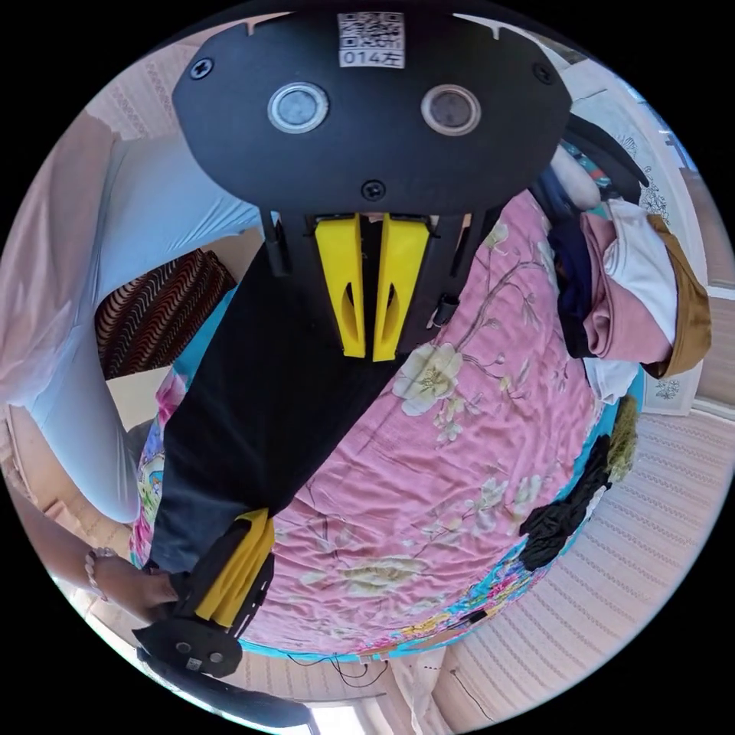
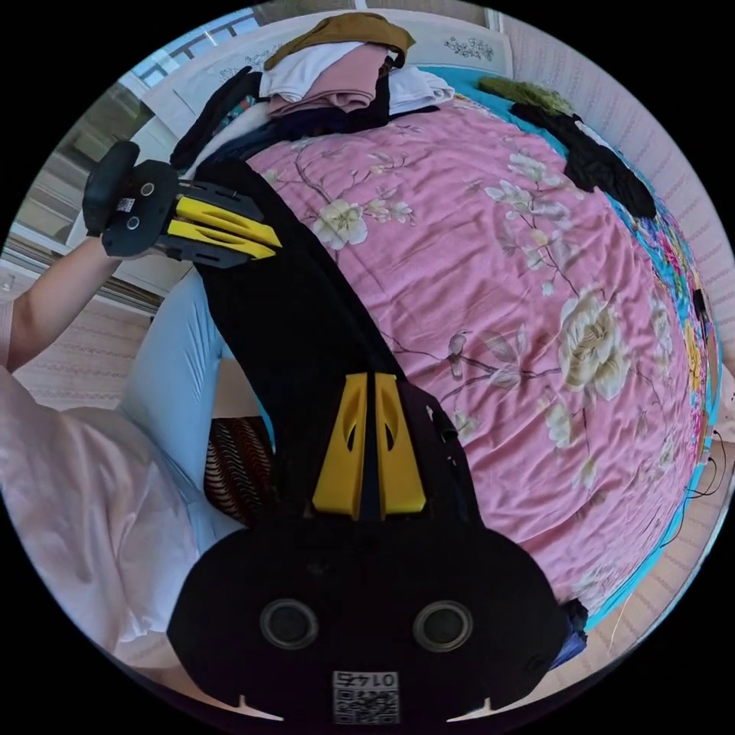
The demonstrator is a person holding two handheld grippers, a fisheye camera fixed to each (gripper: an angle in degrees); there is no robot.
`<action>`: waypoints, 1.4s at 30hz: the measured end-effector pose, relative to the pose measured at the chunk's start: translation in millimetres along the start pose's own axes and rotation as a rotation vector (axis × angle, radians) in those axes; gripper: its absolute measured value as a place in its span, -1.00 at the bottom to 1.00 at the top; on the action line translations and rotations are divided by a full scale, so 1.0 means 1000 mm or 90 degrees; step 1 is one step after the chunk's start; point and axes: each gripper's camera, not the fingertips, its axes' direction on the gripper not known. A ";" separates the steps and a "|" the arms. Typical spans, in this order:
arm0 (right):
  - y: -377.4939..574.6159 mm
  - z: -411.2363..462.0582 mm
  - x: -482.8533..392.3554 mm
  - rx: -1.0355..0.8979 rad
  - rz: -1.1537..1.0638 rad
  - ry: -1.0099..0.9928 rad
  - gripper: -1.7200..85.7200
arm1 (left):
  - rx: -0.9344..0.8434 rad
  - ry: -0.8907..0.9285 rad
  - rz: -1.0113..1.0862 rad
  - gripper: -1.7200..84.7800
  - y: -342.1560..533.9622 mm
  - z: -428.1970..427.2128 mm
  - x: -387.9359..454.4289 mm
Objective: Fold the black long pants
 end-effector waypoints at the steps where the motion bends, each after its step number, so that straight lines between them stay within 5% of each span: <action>1: -0.001 0.004 0.011 -0.012 0.014 -0.009 -0.93 | -0.009 0.015 -0.012 -0.97 -0.006 0.006 -0.005; 5: 0.000 0.045 0.040 -0.097 0.070 -0.032 -0.91 | -0.086 0.053 -0.031 -0.96 -0.020 0.050 -0.002; 14: 0.126 0.000 0.111 0.157 0.295 -0.130 -0.92 | -0.032 0.062 -0.143 -0.83 -0.003 0.029 -0.011; 19: 0.325 -0.046 0.175 0.316 0.656 -0.051 -0.86 | 0.071 0.114 -0.118 -0.82 0.017 -0.014 0.015; 25: 0.485 -0.048 0.224 0.436 0.996 -0.022 -0.76 | -0.007 0.151 -0.016 -0.80 -0.001 0.022 0.085; 33: 0.532 -0.035 0.265 0.459 1.011 -0.103 -0.88 | -0.041 0.149 -0.055 -0.80 0.014 0.034 0.085; 42: 0.555 -0.065 0.235 0.550 0.894 -0.054 -0.94 | -0.044 0.134 -0.061 -0.86 0.043 0.023 0.090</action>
